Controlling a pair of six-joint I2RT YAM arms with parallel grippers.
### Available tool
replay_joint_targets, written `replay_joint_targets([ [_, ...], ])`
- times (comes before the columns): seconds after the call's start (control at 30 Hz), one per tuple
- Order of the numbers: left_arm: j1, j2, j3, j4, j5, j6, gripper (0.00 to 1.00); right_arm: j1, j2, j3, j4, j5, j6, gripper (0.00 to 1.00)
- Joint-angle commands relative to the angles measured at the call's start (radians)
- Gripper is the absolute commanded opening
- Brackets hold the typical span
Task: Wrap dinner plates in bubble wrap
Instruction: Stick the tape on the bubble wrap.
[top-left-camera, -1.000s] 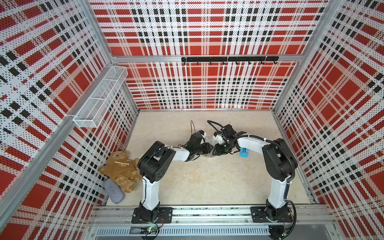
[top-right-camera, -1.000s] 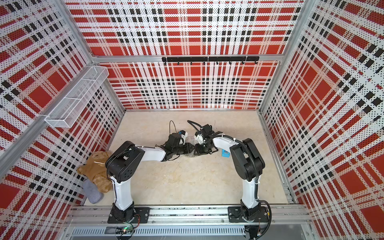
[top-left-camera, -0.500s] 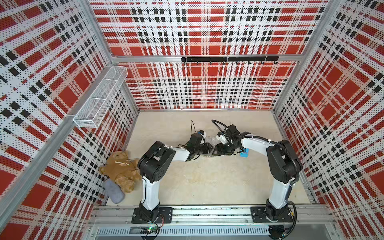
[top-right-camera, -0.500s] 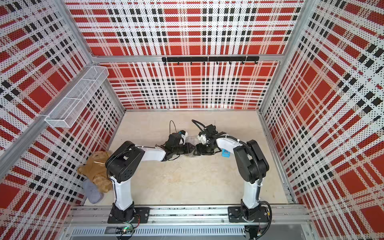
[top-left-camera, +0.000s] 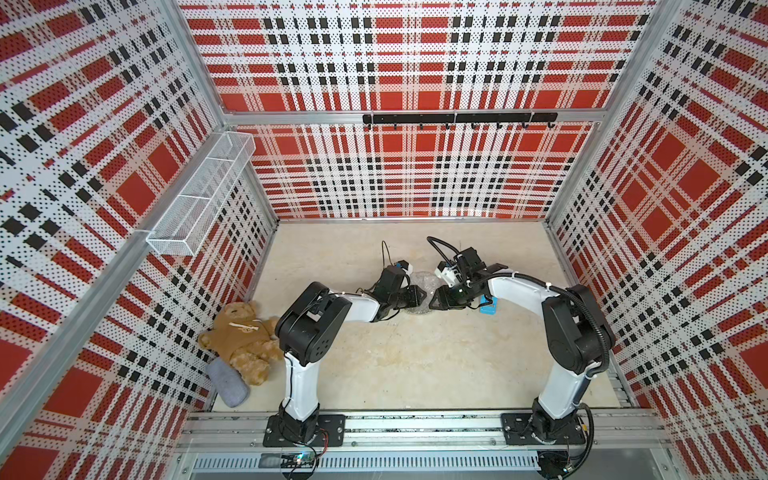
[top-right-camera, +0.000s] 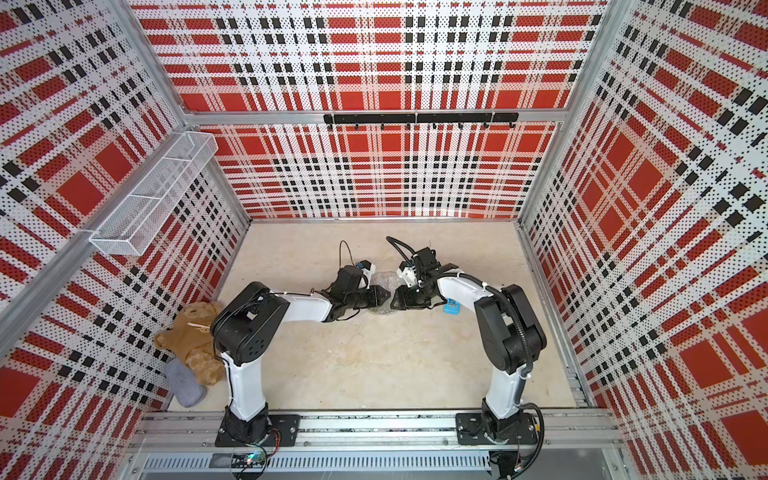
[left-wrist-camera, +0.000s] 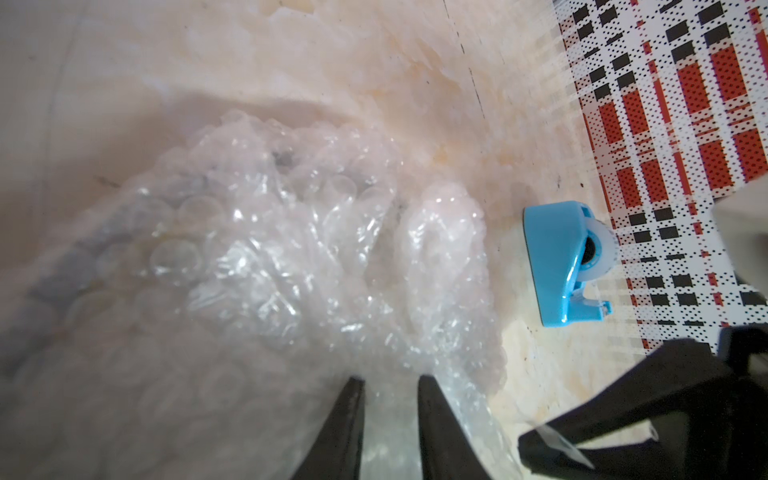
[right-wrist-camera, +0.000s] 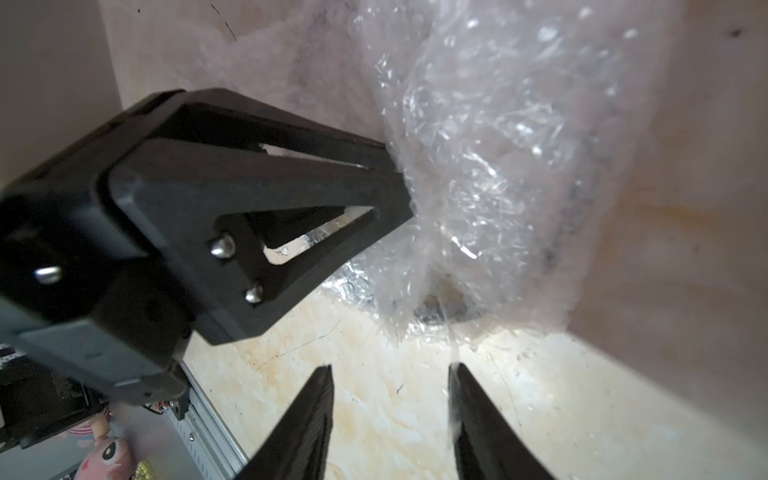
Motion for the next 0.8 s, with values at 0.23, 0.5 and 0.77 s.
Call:
replay_joint_targets([
  [0.23,-0.007,0.051,-0.033,-0.198,-0.051,0.000,0.28,-0.054,-0.031,-0.060,0.082,-0.173,0.031,0.54],
  [0.5,-0.009,0.048,-0.032,-0.200,-0.050,0.001,0.28,-0.079,-0.119,-0.096,0.150,-0.049,0.092,0.52],
  [0.77,-0.011,0.049,-0.031,-0.201,-0.050,0.002,0.28,-0.056,-0.076,-0.008,0.108,0.031,0.042,0.46],
])
